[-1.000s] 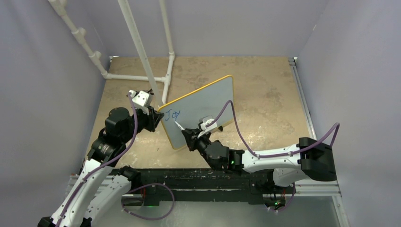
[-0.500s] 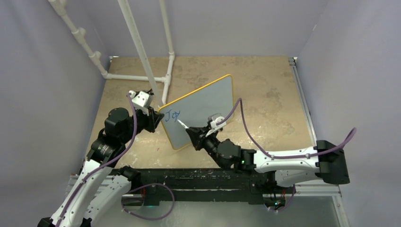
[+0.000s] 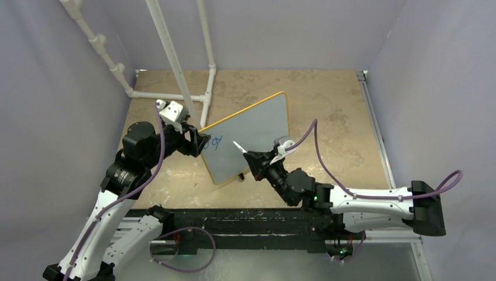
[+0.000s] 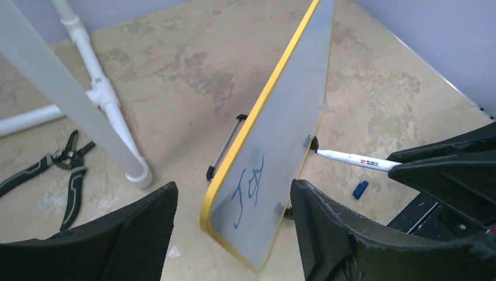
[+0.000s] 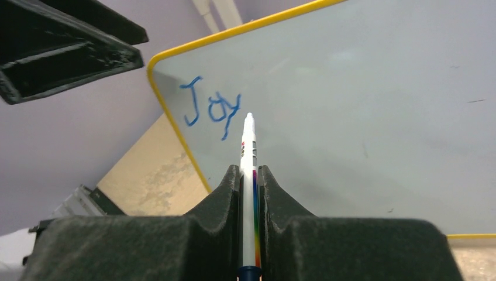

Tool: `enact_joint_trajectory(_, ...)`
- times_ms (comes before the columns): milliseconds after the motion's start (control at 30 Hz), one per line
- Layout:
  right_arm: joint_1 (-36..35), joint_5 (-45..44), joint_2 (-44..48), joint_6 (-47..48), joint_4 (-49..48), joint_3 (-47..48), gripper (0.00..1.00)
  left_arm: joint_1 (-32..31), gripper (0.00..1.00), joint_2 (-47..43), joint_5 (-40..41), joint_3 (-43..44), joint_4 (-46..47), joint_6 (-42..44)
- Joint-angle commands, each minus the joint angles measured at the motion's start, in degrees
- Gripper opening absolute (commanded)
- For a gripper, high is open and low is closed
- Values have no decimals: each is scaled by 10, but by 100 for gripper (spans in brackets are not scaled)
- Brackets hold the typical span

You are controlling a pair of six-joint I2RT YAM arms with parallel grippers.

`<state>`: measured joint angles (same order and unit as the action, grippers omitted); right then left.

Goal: Write a sentence on the whiteboard

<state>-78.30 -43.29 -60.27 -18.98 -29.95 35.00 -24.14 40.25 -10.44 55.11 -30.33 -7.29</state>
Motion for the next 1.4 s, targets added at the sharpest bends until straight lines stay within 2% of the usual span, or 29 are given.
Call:
enact_joint_trajectory(0, 38, 35, 26, 17, -20, -10, 0, 0, 70, 47, -49, 48, 53, 11)
enact_joint_trajectory(200, 91, 96, 26, 21, -43, -8, 0, 0, 70, 125, -106, 75, 87, 34)
enact_joint_trajectory(400, 98, 114, 4, 30, -48, 11, 0, 0, 65, 169, -129, 80, 105, 52)
enact_joint_trajectory(633, 102, 124, -22, 32, -60, 21, 0, 0, 46, 181, -148, 61, 139, 56)
enact_joint_trajectory(700, 102, 125, -27, 33, -64, 25, 0, 0, 44, 184, -147, 59, 139, 60)
enact_joint_trajectory(1067, 103, 116, -53, 33, -72, 39, 0, 0, 43, 189, -150, 41, 152, 68)
enact_joint_trajectory(1367, 103, 101, -68, 35, -75, 43, 0, 0, 32, 189, -149, 33, 156, 70)
